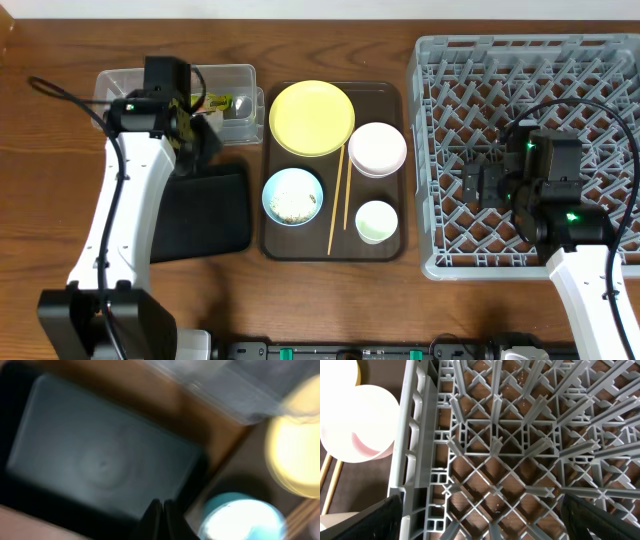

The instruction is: Sort waste into correct bins and load items into the dishwasher rack

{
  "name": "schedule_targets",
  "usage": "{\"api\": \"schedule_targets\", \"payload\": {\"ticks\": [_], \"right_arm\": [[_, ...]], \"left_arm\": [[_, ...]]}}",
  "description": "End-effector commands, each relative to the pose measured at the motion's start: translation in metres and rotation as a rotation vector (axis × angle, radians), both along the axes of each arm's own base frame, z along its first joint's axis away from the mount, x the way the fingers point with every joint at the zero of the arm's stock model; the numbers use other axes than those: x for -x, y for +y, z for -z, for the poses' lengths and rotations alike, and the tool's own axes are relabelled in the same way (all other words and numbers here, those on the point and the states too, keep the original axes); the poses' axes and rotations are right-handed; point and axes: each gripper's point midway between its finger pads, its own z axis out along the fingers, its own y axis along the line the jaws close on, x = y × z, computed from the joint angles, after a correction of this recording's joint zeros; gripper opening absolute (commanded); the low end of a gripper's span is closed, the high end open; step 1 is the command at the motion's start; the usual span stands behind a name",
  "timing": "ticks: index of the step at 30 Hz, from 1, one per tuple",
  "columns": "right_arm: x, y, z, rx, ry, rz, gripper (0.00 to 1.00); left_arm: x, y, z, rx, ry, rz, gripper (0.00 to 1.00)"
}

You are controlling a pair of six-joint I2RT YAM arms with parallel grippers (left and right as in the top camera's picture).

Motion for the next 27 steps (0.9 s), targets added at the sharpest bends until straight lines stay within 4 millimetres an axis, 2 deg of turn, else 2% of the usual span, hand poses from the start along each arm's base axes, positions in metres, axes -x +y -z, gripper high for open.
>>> {"api": "schedule_targets", "payload": {"ticks": [1, 8, 14, 21, 27], "right_arm": [[-0.003, -0.003, -0.012, -0.013, -0.032, 0.015, 0.99], [-0.003, -0.003, -0.012, -0.013, -0.031, 0.015, 0.99], [-0.003, -0.003, -0.012, -0.013, -0.031, 0.015, 0.99], [-0.003, -0.002, -0.012, -0.013, -0.031, 0.015, 0.99], [-0.003, -0.003, -0.012, -0.013, -0.031, 0.015, 0.99]], "left_arm": [[0.017, 0.026, 0.023, -0.080, 0.073, -0.103, 0.06], [0.016, 0.054, 0.062, -0.018, 0.044, -0.274, 0.06], [0.004, 0.071, 0.093, 0.056, 0.031, -0.357, 0.06], [-0.008, 0.081, 0.124, 0.074, 0.042, -0.368, 0.06], [-0.033, 0.072, 0.135, 0.137, -0.023, -0.267, 0.06]]}}
